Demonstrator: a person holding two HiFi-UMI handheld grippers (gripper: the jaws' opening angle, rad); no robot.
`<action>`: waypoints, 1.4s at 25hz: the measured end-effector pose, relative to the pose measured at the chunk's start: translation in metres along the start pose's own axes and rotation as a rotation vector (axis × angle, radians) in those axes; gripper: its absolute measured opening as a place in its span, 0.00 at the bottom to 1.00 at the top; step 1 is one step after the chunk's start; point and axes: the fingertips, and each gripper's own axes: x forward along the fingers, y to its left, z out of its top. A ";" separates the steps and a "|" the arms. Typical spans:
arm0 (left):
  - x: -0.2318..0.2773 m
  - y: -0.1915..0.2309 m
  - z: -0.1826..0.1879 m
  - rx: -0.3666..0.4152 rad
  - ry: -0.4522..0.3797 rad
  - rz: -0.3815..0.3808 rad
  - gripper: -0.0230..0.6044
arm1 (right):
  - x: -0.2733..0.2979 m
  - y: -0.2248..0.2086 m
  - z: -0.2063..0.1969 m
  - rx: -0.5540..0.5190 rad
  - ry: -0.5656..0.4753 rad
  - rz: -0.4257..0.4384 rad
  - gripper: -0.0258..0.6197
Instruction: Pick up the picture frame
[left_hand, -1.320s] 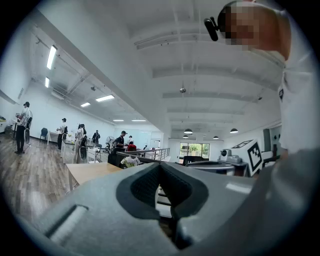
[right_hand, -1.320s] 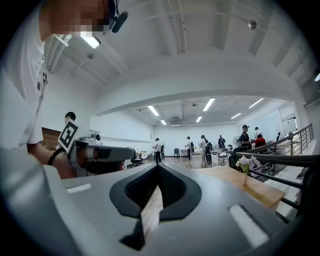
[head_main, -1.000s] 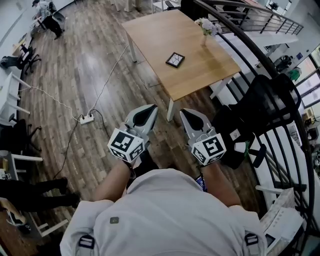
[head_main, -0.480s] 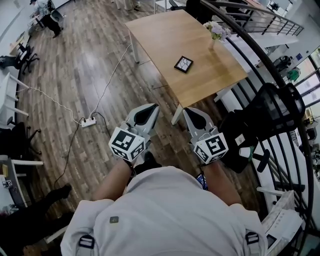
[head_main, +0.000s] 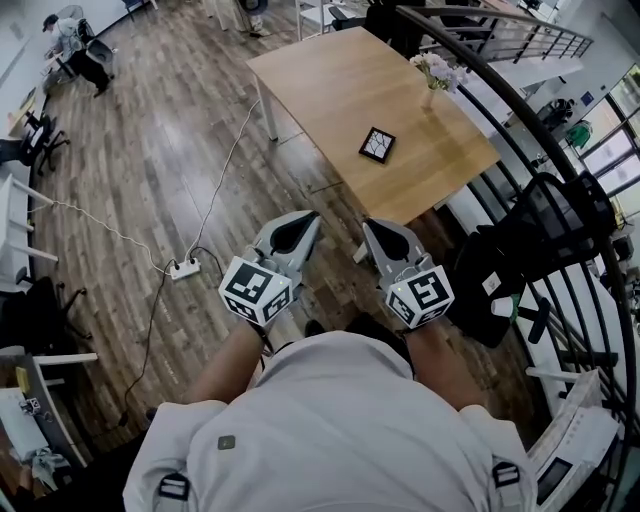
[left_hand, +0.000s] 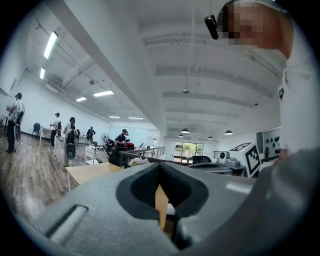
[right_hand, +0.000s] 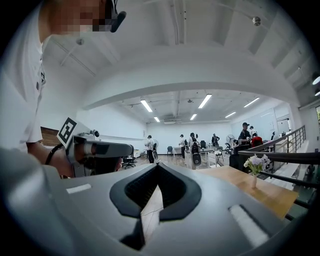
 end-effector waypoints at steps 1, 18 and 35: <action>0.003 0.005 0.000 -0.009 -0.001 -0.003 0.04 | 0.005 -0.004 -0.001 0.003 0.000 -0.004 0.05; 0.132 0.098 -0.008 -0.070 0.054 -0.024 0.04 | 0.106 -0.135 -0.009 0.034 0.002 0.002 0.05; 0.328 0.117 -0.012 -0.082 0.111 -0.134 0.04 | 0.123 -0.312 -0.021 0.106 0.034 -0.126 0.05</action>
